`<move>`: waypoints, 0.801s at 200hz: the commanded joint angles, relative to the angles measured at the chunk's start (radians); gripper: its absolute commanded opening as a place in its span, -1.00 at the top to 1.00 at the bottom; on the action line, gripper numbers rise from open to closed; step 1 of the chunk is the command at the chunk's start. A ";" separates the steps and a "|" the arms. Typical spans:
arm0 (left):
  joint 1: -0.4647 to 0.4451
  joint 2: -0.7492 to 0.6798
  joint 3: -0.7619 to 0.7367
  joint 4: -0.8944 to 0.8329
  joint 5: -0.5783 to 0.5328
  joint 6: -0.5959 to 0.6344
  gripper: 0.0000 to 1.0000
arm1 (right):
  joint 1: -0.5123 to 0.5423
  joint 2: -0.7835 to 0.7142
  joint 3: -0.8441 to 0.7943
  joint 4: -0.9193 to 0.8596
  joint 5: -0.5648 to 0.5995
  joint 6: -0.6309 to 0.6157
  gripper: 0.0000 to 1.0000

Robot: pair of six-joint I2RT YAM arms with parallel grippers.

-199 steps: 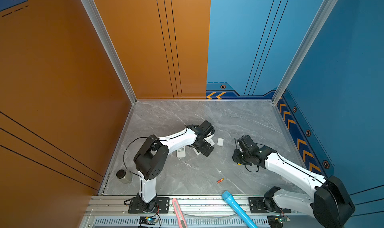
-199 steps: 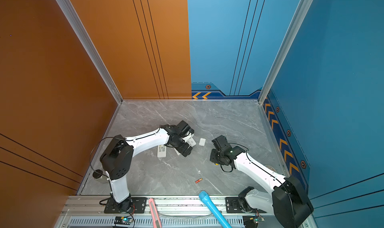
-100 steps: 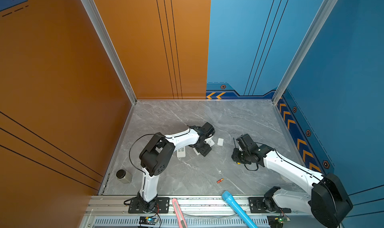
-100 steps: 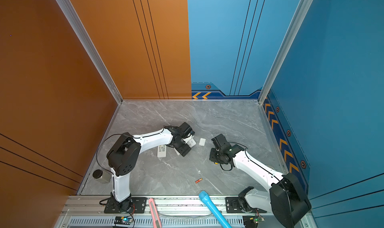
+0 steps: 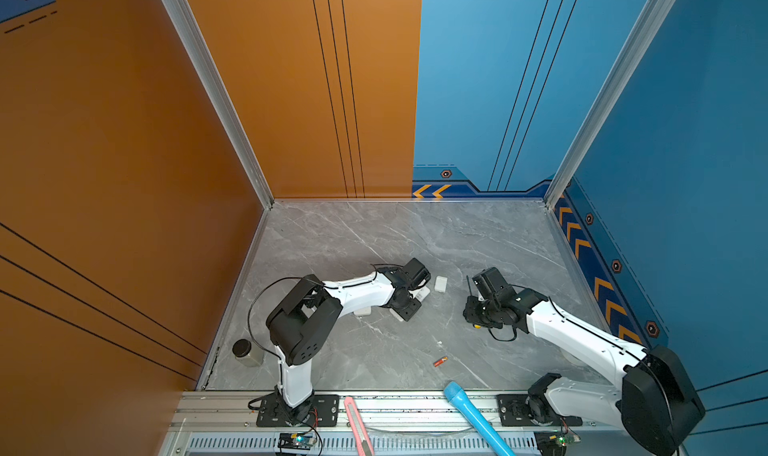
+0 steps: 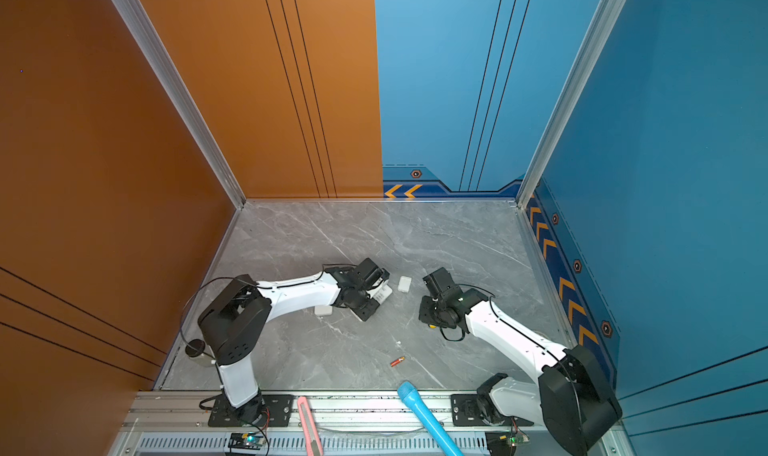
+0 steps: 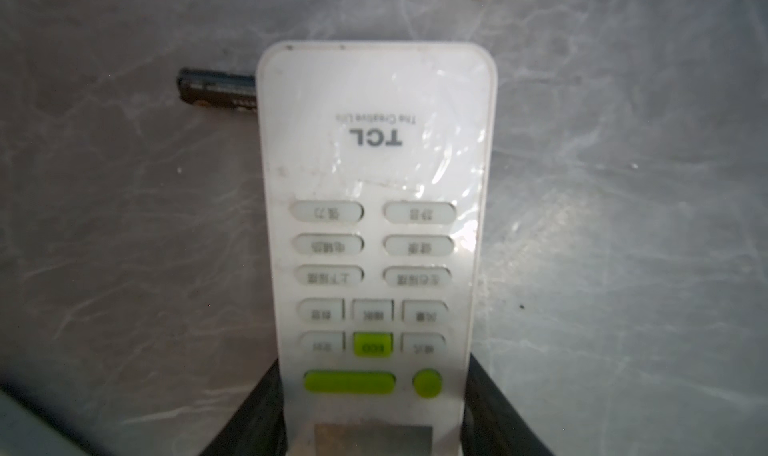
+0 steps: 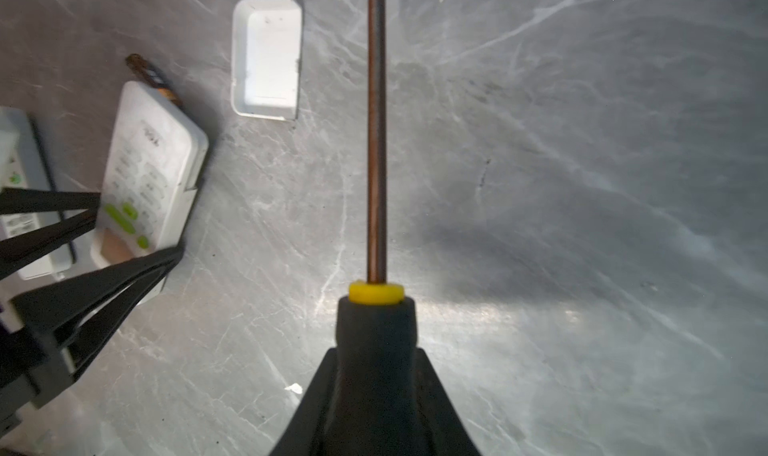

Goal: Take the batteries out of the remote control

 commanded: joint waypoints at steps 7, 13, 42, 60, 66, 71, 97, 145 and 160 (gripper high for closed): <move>-0.020 -0.095 -0.043 0.067 -0.001 -0.064 -0.01 | -0.008 0.041 0.030 -0.060 0.079 0.010 0.91; -0.021 -0.109 -0.052 0.073 0.004 -0.076 -0.01 | -0.004 0.057 0.033 -0.051 0.091 0.002 0.91; -0.038 -0.174 -0.100 0.117 0.055 -0.125 0.01 | -0.001 0.191 0.083 -0.035 0.138 -0.038 0.85; -0.031 -0.212 -0.162 0.197 0.149 -0.182 0.05 | -0.012 0.275 0.120 -0.033 0.157 -0.043 0.73; -0.032 -0.223 -0.178 0.222 0.169 -0.198 0.06 | -0.013 0.293 0.128 -0.027 0.160 -0.042 0.65; -0.034 -0.230 -0.187 0.235 0.180 -0.207 0.06 | -0.015 0.301 0.134 -0.025 0.161 -0.040 0.61; -0.040 -0.248 -0.208 0.265 0.207 -0.240 0.07 | -0.024 0.302 0.117 0.013 0.150 -0.012 0.26; -0.050 -0.250 -0.225 0.267 0.186 -0.242 0.08 | -0.076 0.223 0.096 0.025 0.106 -0.017 -0.27; -0.051 -0.253 -0.231 0.268 0.178 -0.237 0.08 | -0.076 0.121 0.103 0.032 0.089 -0.015 -0.43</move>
